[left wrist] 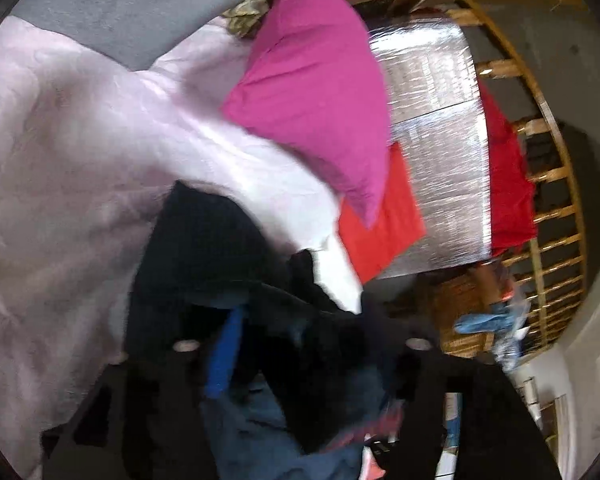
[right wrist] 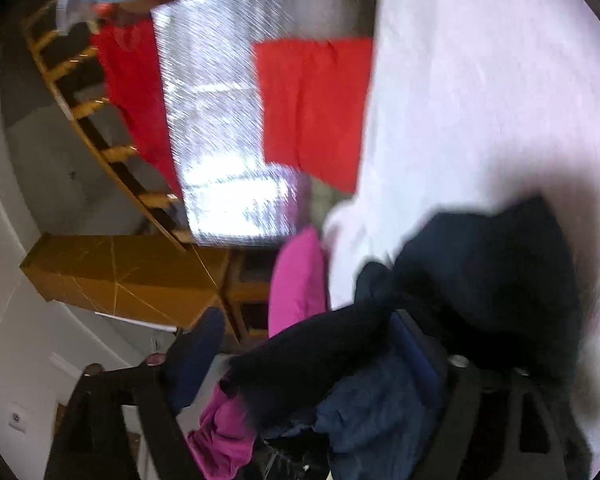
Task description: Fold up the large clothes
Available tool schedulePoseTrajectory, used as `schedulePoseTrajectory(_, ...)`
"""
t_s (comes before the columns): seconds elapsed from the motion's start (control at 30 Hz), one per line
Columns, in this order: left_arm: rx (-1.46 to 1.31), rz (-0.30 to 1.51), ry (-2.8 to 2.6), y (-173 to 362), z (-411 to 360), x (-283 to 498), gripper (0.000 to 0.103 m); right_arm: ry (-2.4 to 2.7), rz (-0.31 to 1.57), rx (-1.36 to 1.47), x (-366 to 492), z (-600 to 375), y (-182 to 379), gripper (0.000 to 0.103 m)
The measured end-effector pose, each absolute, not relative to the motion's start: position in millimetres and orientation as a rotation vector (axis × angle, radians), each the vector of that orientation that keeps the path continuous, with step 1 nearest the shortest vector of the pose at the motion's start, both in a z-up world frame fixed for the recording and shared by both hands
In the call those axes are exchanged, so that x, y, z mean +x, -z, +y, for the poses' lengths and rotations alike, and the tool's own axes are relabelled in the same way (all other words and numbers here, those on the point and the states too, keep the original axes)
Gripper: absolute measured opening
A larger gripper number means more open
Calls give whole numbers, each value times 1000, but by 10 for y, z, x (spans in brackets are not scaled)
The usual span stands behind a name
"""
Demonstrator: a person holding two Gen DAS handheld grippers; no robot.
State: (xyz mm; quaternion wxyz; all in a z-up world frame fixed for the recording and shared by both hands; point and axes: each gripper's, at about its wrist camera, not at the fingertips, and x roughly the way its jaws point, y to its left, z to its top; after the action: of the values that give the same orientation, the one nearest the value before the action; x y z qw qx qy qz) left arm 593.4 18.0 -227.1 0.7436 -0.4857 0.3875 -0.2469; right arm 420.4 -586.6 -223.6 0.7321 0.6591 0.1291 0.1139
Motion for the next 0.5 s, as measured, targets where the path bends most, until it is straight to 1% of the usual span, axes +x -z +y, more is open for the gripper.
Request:
schedulePoseTrajectory(0.03,-1080,830,553,2243,188,5923,79,-235,284,1416,4179,-5872,2168,88)
schedulePoseTrajectory(0.13,-1133,735,578,2153,262,5848,86,-229,281,1365,4094,-5881,2053,88)
schedulePoseTrajectory(0.23,-1162,622,554,2042,399,5721,93,-212,329,1297,4081,-5757,1979,88)
schedulePoseTrajectory(0.37,-1130,675,453,2041,468,5698,94,-102,432,1166,4137,-5569,1872,88)
schedulePoseTrajectory(0.5,-985,815,260,2112,436,5705,94,26,495,1034,4062,-5515,1796,88)
